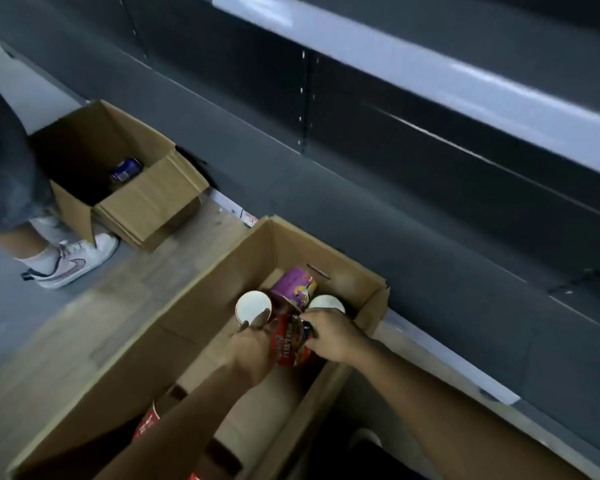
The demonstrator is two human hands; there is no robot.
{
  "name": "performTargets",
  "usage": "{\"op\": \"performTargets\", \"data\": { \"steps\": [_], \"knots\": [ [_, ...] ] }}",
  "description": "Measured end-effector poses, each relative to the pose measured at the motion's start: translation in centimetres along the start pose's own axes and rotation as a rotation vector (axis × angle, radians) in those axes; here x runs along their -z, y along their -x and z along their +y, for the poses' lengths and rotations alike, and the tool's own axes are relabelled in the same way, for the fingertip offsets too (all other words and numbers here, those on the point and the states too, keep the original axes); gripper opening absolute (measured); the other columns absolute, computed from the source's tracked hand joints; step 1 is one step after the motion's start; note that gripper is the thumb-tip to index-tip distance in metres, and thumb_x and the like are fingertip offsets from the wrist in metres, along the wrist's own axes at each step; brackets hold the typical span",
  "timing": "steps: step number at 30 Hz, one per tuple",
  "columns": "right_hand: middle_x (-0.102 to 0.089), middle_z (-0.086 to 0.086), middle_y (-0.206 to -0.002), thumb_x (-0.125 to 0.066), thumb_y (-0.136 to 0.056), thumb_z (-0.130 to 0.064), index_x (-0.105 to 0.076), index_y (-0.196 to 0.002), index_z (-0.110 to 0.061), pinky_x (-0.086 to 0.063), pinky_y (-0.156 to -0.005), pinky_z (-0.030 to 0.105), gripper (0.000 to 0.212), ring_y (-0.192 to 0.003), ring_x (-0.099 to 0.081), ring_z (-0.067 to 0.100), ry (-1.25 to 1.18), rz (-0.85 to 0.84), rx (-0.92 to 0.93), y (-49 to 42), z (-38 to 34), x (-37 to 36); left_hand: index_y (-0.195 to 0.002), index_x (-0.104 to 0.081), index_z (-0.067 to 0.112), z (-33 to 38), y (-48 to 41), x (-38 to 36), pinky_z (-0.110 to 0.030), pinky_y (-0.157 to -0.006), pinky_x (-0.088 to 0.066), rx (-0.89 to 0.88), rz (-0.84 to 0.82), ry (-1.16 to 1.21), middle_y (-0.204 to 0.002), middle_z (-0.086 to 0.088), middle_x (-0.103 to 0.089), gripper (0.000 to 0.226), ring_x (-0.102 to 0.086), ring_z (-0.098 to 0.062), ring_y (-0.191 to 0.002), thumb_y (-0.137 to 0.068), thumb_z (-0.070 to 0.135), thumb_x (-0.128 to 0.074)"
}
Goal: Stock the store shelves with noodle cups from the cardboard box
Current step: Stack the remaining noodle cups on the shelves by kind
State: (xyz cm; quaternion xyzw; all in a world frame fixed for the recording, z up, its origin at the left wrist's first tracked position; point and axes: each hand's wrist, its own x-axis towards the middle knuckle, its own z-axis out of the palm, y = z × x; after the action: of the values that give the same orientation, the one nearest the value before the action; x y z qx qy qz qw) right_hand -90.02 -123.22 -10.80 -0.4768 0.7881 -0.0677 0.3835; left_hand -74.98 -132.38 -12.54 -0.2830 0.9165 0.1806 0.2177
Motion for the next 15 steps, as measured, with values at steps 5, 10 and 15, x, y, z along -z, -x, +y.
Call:
{"op": "performTargets", "data": {
  "steps": [5,10,15],
  "knots": [
    [-0.053,0.005,-0.134,-0.062,-0.083,-0.019,-0.053,-0.13,-0.018,-0.045,-0.101,0.038,0.047,-0.122,-0.05,0.026,0.205,-0.101,0.036,-6.2,3.6,-6.4,-0.152,-0.005,0.018,-2.2,-5.3,-8.4,-0.032,-0.118,-0.016,0.009,-0.031,-0.009,-0.159,0.005,-0.01,0.074,-0.001,-0.018,-0.148,-0.094,0.04,-0.045],
    [-0.049,0.009,-0.136,-0.063,-0.082,-0.027,-0.048,-0.133,-0.015,-0.043,-0.102,0.037,0.054,-0.125,-0.048,0.029,0.349,-0.187,0.034,-10.8,6.0,-11.2,-0.152,-0.007,0.019,-2.8,-8.7,-14.2,-0.033,-0.115,-0.015,0.069,-0.019,0.15,-0.16,0.001,-0.004,0.066,-0.007,-0.027,-0.147,-0.098,0.027,-0.044],
    [-0.051,0.01,-0.134,-0.064,-0.085,-0.026,-0.049,-0.131,-0.01,-0.043,-0.097,0.037,0.051,-0.122,-0.05,0.028,0.488,-0.253,-0.022,-14.6,6.7,-12.8,-0.152,-0.001,0.023,-3.8,-11.6,-19.0,-0.049,-0.116,-0.013,0.072,-0.094,-0.065,-0.16,0.003,0.011,0.068,0.013,-0.03,-0.146,-0.098,0.036,-0.041]
  ]
}}
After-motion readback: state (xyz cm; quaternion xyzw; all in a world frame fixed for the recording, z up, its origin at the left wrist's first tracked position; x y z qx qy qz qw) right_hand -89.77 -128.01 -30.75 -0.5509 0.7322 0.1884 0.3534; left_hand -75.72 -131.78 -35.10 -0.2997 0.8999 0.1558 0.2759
